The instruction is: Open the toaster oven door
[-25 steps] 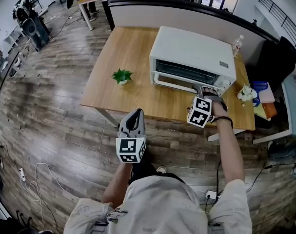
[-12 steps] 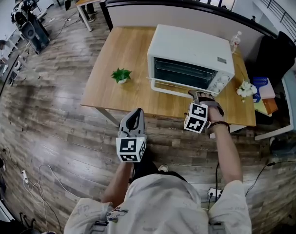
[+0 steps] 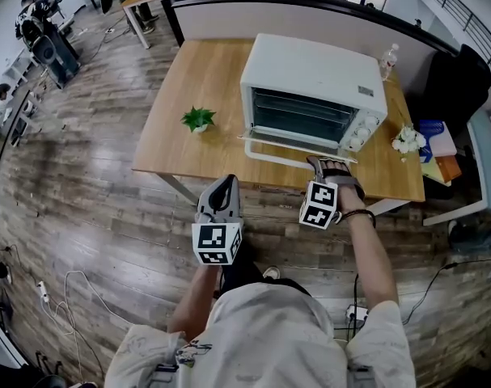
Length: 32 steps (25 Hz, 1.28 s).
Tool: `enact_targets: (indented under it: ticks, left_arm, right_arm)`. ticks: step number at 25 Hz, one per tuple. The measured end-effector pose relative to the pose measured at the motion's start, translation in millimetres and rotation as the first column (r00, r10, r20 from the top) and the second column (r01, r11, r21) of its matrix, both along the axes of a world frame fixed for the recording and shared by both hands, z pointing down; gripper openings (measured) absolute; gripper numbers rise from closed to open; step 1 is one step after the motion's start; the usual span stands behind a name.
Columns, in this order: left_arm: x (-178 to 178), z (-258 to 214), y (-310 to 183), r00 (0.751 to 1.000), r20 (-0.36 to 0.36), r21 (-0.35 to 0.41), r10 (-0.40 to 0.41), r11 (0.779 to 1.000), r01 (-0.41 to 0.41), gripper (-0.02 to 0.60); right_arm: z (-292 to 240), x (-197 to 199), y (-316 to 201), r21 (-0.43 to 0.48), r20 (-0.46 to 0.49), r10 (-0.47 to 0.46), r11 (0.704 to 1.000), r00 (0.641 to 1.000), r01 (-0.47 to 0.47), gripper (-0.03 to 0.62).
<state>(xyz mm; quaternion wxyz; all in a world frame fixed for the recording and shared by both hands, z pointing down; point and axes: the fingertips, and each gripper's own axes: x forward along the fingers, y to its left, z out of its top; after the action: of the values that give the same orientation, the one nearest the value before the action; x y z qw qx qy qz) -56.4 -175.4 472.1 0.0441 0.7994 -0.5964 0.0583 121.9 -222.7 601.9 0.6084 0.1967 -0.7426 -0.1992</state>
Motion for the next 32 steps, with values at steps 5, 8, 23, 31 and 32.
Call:
enact_targets:
  ticks: [5,8,23,31,32]
  left_arm:
    - [3,3,3,1.000,0.009,-0.010,0.007,1.000,-0.007,0.015]
    - [5,4,2,1.000,0.020,-0.010,0.013,1.000,-0.013,0.015]
    - [12,18,3,0.999,0.035,-0.034,0.031,0.999,-0.030,0.015]
    - [18,24,8,0.998,0.037,-0.050,0.051,0.998,-0.049,0.015]
    - [18,25,8,0.998,0.036,-0.051,0.051,0.998,-0.049,0.014]
  right_arm:
    - [13,-3,14,-0.016,0.016,0.018,1.000,1.000,-0.018,0.457]
    - [19,-3,15,0.016,0.012,0.025,1.000,1.000,-0.025,0.457]
    - [46,-4,27,0.135,-0.012,0.108,0.985,0.994,-0.105,0.459]
    - [57,-7,41,0.155,0.026,0.132,0.979,0.991,-0.135,0.459]
    - [59,-7,43,0.158,0.034,0.136,0.977,0.990,-0.140,0.459]
